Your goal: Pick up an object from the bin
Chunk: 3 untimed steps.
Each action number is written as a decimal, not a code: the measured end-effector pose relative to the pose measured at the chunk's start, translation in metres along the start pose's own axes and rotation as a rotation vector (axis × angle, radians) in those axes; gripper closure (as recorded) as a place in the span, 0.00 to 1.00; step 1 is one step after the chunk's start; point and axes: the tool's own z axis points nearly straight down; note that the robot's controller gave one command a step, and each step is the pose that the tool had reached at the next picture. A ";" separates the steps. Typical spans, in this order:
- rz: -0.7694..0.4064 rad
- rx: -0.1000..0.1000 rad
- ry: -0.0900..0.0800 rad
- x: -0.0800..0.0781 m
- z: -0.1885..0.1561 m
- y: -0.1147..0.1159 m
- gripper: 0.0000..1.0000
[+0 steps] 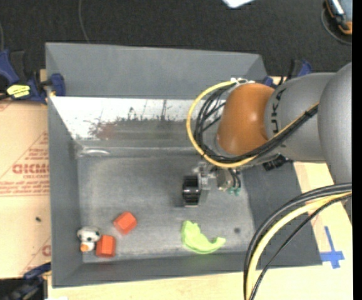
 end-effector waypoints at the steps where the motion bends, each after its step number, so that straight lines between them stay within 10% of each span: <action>1: 0.000 0.000 -0.002 -0.001 -0.008 0.000 1.00; 3: 0.000 0.000 -0.001 0.000 -0.018 0.000 1.00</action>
Offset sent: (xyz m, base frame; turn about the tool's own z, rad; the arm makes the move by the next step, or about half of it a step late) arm -0.0001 0.0000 0.0433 0.0000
